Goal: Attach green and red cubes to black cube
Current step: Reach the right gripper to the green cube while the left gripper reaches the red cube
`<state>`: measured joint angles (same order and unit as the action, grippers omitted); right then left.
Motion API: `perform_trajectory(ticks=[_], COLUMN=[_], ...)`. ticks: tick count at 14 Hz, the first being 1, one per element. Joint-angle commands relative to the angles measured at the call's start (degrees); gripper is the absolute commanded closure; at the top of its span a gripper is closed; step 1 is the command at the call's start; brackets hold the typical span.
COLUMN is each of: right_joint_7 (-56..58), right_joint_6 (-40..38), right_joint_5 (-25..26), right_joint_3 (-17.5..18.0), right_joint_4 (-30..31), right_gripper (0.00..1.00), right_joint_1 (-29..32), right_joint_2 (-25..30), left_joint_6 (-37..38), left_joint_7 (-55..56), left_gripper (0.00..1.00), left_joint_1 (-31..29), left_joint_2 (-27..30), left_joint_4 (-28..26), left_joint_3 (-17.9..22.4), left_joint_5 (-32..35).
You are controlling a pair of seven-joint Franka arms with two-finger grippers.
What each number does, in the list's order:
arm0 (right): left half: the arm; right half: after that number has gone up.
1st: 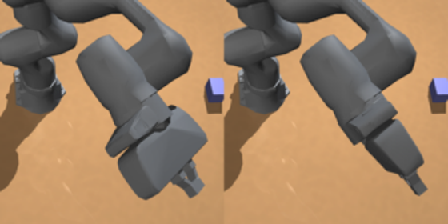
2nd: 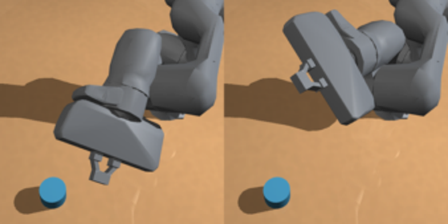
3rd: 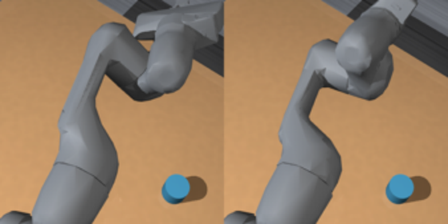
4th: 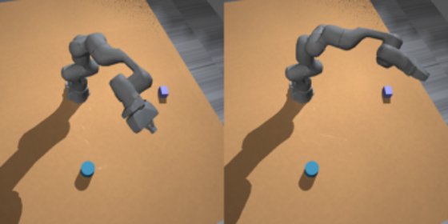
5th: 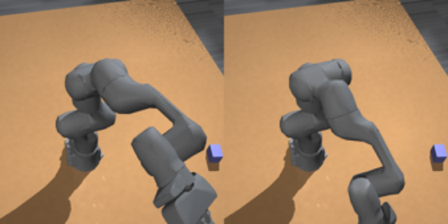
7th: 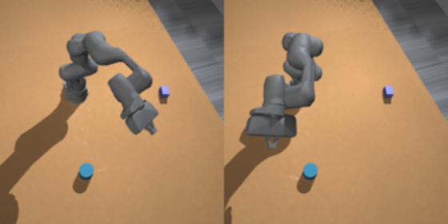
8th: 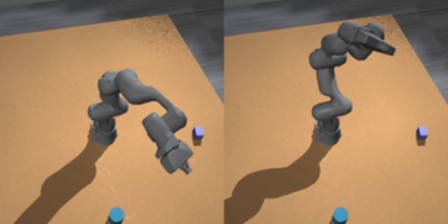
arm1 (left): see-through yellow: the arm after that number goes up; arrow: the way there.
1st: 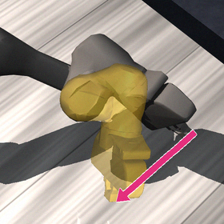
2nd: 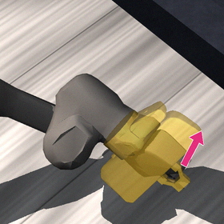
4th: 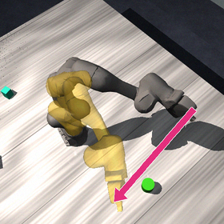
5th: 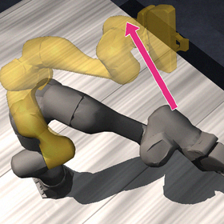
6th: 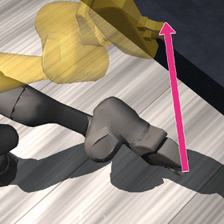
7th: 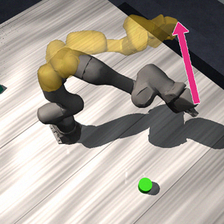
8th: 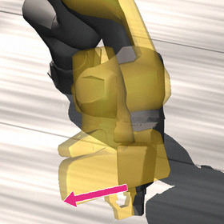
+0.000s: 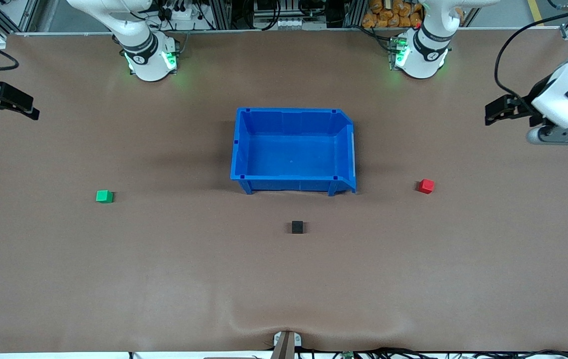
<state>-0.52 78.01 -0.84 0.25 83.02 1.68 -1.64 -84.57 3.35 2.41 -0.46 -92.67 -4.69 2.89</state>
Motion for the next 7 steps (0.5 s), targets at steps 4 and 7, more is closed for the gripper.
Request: perform_trajectory(ticks=[4, 7], right_joint_7=[-0.80, -0.72], right_joint_6=[3.01, 6.36], right_joint_5=[-0.04, -0.30], right_joint_3=[0.18, 0.18], right_joint_4=[-1.02, -0.84], right_gripper=[0.00, 0.00], right_joint_1=[1.05, 1.84], right_joint_2=[-4.86, -7.67], left_joint_6=[-7.88, -13.06], left_joint_7=[0.26, 0.26], left_gripper=[0.00, 0.00], left_joint_1=[-0.30, -0.48], left_joint_2=[0.81, 0.99], left_joint_4=[-9.18, -13.75], left_joint_3=[-1.11, -1.20], left_joint_5=[0.54, 0.45])
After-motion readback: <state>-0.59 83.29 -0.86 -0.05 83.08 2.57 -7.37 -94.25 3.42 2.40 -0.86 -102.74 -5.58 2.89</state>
